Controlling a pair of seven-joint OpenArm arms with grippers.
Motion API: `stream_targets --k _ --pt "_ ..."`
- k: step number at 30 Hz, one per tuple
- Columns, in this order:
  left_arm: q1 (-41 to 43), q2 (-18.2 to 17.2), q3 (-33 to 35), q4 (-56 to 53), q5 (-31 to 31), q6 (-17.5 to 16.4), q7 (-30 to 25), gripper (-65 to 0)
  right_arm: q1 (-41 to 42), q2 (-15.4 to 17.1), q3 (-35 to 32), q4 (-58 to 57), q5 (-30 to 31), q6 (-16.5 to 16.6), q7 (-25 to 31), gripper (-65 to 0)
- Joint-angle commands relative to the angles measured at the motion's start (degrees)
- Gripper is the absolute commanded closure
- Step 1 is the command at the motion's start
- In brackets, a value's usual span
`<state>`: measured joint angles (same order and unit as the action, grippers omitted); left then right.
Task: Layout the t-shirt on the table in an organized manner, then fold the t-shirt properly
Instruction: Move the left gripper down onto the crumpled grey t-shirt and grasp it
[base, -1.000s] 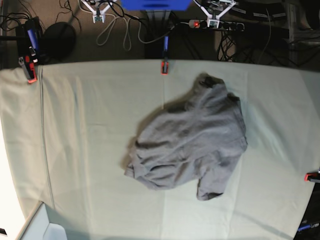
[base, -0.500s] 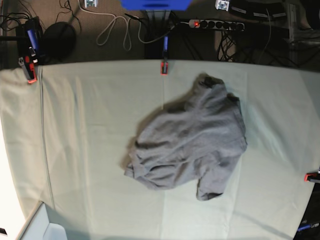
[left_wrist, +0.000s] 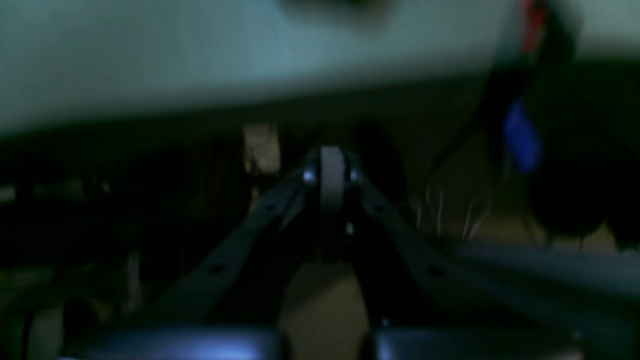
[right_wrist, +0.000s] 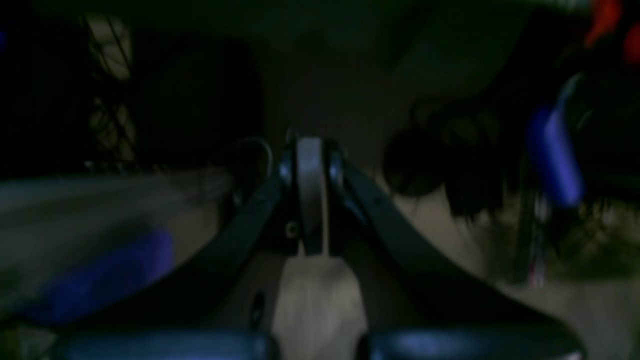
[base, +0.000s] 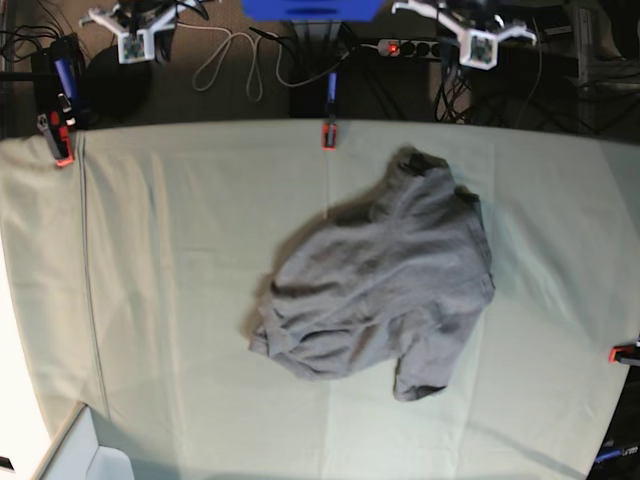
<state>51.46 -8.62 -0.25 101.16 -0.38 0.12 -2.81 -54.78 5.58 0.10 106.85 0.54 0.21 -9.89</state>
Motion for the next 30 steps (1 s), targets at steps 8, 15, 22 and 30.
stream_targets --k 8,15,22,30 --pt "-4.8 0.3 0.0 10.9 -0.1 -0.3 8.0 -32.3 3.1 -0.1 0.0 8.4 0.1 0.1 -8.1 0.0" --pt "-15.2 4.9 -8.3 9.3 -4.1 -0.4 9.4 -42.3 3.1 0.1 0.3 8.3 -0.1 0.1 -8.3 0.0" --pt "-28.6 6.8 -14.2 -3.3 -8.2 -0.8 9.4 -42.4 3.0 -0.2 3.2 8.2 -0.1 0.1 -8.4 0.0" --pt "-38.4 6.3 -13.8 -18.6 -8.3 -0.9 9.4 -42.4 3.1 -0.3 4.3 8.2 -0.1 0.1 -8.4 0.0"
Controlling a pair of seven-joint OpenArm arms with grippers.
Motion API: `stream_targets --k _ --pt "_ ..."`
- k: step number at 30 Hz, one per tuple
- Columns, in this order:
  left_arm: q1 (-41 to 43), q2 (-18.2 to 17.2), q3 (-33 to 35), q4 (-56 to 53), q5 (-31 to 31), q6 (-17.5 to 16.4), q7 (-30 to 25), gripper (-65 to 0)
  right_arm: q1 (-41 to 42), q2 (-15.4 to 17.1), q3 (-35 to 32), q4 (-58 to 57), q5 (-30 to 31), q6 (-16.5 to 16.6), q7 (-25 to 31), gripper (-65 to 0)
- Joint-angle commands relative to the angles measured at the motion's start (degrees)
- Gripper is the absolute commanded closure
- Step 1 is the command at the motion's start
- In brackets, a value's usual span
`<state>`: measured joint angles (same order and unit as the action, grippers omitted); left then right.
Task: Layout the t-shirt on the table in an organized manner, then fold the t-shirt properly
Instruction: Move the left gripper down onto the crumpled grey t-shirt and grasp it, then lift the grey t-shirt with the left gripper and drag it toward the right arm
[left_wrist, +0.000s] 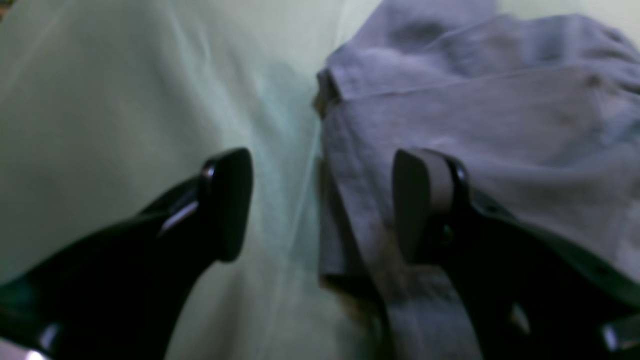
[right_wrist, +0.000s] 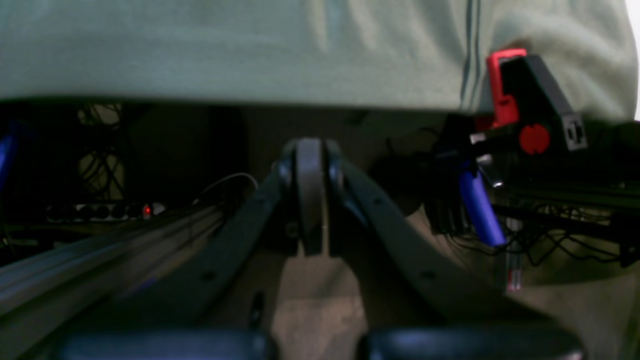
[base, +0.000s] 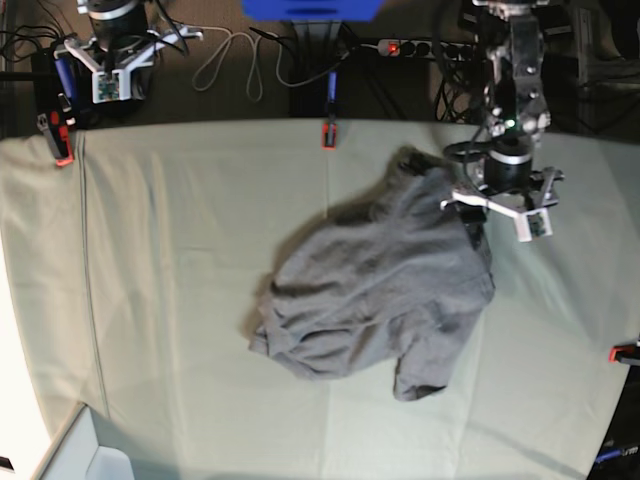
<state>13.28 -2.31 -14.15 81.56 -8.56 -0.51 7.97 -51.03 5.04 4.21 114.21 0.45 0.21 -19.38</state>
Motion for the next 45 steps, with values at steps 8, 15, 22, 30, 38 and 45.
stream_targets --k 8,15,22,30,38,45 --pt "-2.4 1.4 0.1 -4.4 -0.1 -0.2 -1.4 -42.2 -0.3 -1.4 0.1 0.8 0.0 0.1 1.0 0.0" --pt "-1.9 2.8 0.1 -4.2 -0.1 -0.2 -1.4 -19.4 -0.3 -1.7 -0.3 0.8 0.0 0.1 1.0 0.0" --pt "-0.3 2.8 0.0 -3.0 -0.2 -0.1 -1.5 0.0 -0.3 -1.7 0.0 0.8 0.0 0.1 1.0 0.0" --pt "6.6 6.0 2.7 14.5 -0.2 -0.1 -1.5 -0.1 -0.3 -1.7 -0.3 0.7 0.0 0.1 1.0 0.0" --pt "8.6 5.3 20.4 22.8 0.4 -0.1 -1.4 -0.1 -0.5 -1.4 0.1 0.7 0.0 0.1 1.0 0.0" --pt "-0.7 -1.3 47.1 19.3 0.4 0.5 -1.4 -0.1 -0.9 -1.7 4.1 0.5 -0.1 0.1 1.0 0.0"
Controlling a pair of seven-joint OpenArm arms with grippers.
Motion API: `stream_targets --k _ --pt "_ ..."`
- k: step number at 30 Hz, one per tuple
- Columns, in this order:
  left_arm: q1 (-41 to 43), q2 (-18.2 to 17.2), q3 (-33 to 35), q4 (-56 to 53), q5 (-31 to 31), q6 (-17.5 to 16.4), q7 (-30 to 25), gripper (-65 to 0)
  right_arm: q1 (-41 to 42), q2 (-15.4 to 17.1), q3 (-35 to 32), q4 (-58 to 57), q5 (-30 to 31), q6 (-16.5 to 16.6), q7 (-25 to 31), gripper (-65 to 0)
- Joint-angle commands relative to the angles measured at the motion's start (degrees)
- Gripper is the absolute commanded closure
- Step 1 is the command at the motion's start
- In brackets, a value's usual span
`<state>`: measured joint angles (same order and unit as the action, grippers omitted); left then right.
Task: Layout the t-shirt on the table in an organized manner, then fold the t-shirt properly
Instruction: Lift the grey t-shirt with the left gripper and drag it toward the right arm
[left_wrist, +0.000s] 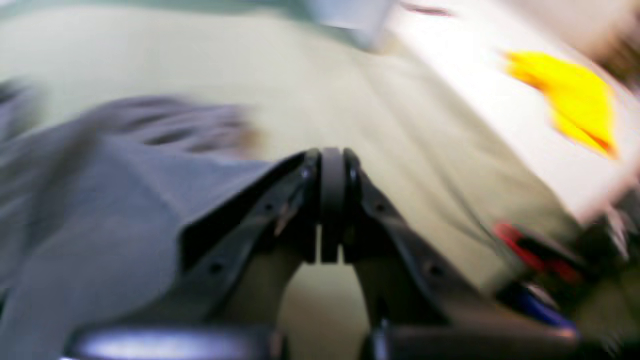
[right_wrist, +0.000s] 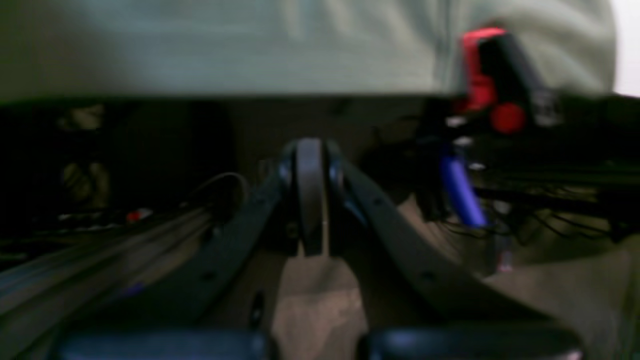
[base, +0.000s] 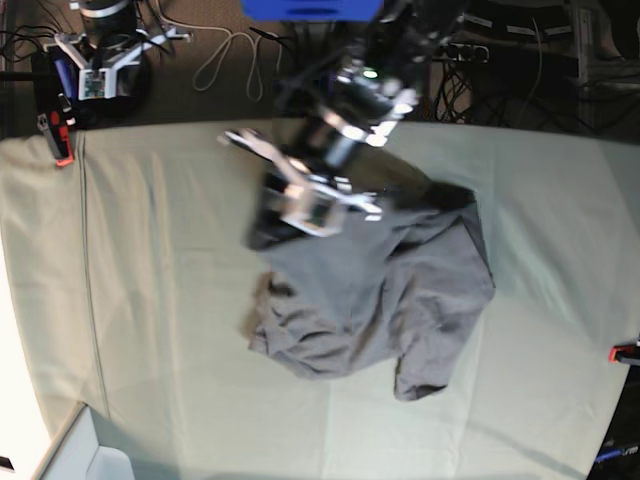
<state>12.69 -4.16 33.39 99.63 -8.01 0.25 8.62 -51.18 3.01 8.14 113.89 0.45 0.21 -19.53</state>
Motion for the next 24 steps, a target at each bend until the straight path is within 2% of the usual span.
stream_targets --k 1,7,13,15,18,21,24 --pt "-1.8 0.2 3.1 0.4 -0.1 -0.3 -2.1 -0.1 -0.7 0.3 0.7 0.7 -0.1 0.1 1.2 0.0" --pt "-11.1 0.6 18.6 -5.5 -0.1 -0.3 -2.1 -0.1 -0.5 0.3 2.7 0.7 -0.1 0.1 -2.8 0.0" --pt "-16.8 0.6 27.1 -12.5 -0.5 -0.3 -2.1 -1.0 -0.2 0.4 3.2 0.7 -0.1 0.1 -4.3 0.0" --pt "-17.1 0.4 27.8 -13.4 -0.6 -0.4 -0.4 -6.7 -0.1 0.3 3.5 0.7 -0.1 0.1 -4.3 0.0" --pt "-17.0 0.3 27.8 -13.4 -0.6 -0.8 5.0 -22.2 0.0 0.5 3.5 0.8 -0.1 0.1 -4.3 0.0" --pt "-16.5 -0.2 27.5 -11.3 -0.6 -0.5 5.7 -35.8 0.8 0.6 3.5 0.8 -0.1 0.1 -4.3 0.0" --pt "-15.8 -3.0 24.9 -7.1 -0.6 -0.3 5.6 -40.6 1.6 0.5 3.4 0.8 -0.1 0.1 -4.3 0.0"
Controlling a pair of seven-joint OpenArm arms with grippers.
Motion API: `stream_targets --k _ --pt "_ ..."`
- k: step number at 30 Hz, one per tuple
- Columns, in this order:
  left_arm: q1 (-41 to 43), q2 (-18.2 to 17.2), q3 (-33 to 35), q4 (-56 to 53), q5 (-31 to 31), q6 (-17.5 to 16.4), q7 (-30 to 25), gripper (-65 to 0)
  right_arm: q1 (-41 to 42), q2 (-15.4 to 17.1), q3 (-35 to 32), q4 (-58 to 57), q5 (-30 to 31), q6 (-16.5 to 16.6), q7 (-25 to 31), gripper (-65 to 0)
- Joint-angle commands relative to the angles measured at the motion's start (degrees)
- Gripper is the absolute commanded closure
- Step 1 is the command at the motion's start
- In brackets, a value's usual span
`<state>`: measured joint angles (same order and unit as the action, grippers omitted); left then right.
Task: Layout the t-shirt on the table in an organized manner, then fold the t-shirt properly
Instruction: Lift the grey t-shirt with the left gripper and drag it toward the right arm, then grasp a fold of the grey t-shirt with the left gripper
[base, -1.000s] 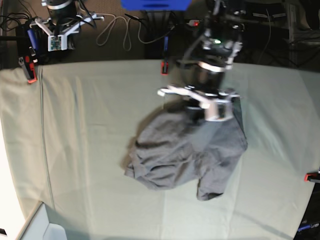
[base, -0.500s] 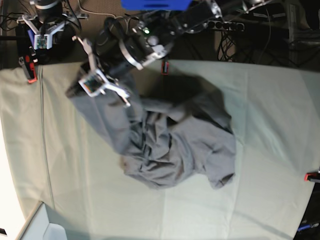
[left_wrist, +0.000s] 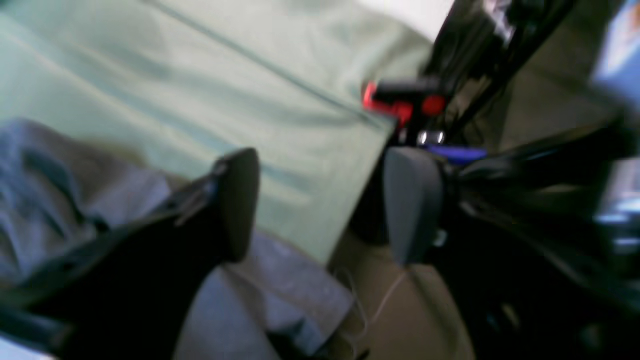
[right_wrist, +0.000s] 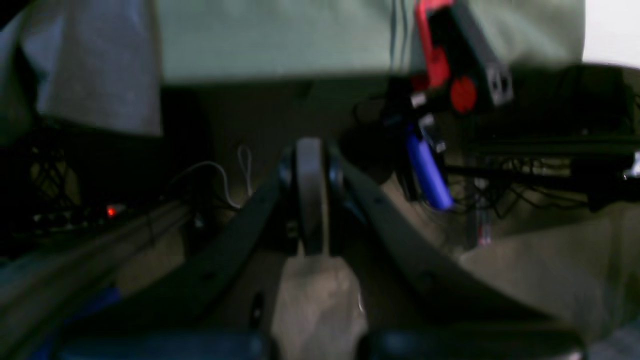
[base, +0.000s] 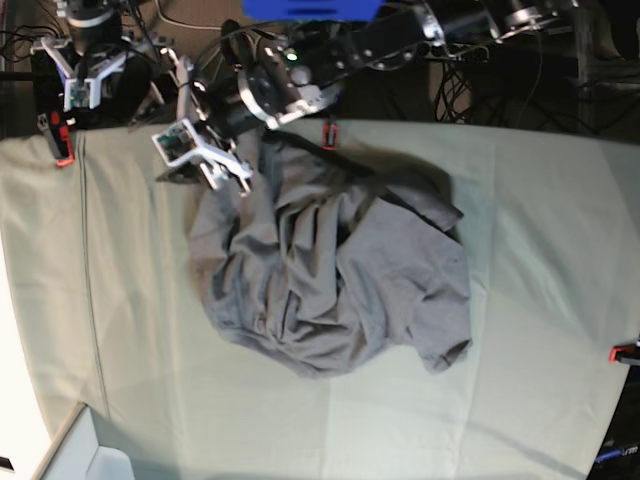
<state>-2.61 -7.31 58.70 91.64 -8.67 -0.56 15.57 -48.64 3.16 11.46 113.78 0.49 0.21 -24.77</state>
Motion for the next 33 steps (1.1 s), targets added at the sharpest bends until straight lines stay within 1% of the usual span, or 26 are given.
stream_targets --k 1,3,5,7,10,13,16,20,22,25,27,30,33 --pt "0.6 -0.9 -2.4 2.7 0.0 0.5 -1.6 -40.9 -0.5 0.3 -0.1 0.9 -0.1 0.1 1.0 0.0" --pt "3.9 -2.5 -9.2 5.5 0.0 0.5 -1.7 -41.1 0.4 0.3 -0.3 0.9 -0.1 0.1 1.0 0.0" --pt "8.5 -3.1 -19.2 7.1 0.0 0.5 -1.7 -41.2 0.9 0.2 -0.3 0.9 -0.1 0.1 1.0 0.0" --pt "12.4 -2.4 -30.3 7.2 0.0 0.5 -1.7 -41.2 1.1 0.2 -0.3 0.9 0.0 0.1 1.0 0.0" --pt "14.8 1.7 -44.6 5.9 0.0 0.2 -1.7 -41.2 2.2 0.2 -0.4 0.9 0.0 0.2 1.0 0.0" --pt "14.6 5.2 -54.3 2.5 0.0 0.2 -1.6 -41.2 2.8 0.2 -0.4 0.9 0.0 0.2 1.0 0.0" --pt "14.5 7.2 -58.9 1.3 0.0 0.1 -1.6 -41.2 3.1 0.2 -0.4 0.9 0.0 0.2 1.0 0.0" --pt "15.8 7.4 -60.0 1.9 0.0 0.5 -1.6 -41.2 4.6 0.2 -0.5 0.8 0.0 0.2 0.9 0.0" --pt "17.5 7.8 -62.2 2.7 -0.2 0.5 -1.7 -41.2 4.6 0.3 -0.9 0.8 0.0 0.2 0.9 0.0" --pt "18.0 11.0 -68.7 2.7 -3.5 0.5 -1.6 -41.2 4.8 0.3 -1.0 0.8 0.0 0.2 0.9 0.0" --pt "17.7 11.8 -71.8 2.3 -5.5 0.3 -1.3 -41.2 4.9 0.4 -1.5 0.8 0.0 0.2 0.9 0.0" --pt "16.8 11.3 -71.8 1.3 -7.2 0.2 -1.2 -41.2 5.5 0.5 -2.1 0.6 0.0 0.2 0.6 0.0" --pt "15.6 11.3 -71.8 -0.5 -7.1 0.2 -1.2 -41.2 6.5 0.5 -2.1 0.2 0.0 0.2 -1.3 0.0"
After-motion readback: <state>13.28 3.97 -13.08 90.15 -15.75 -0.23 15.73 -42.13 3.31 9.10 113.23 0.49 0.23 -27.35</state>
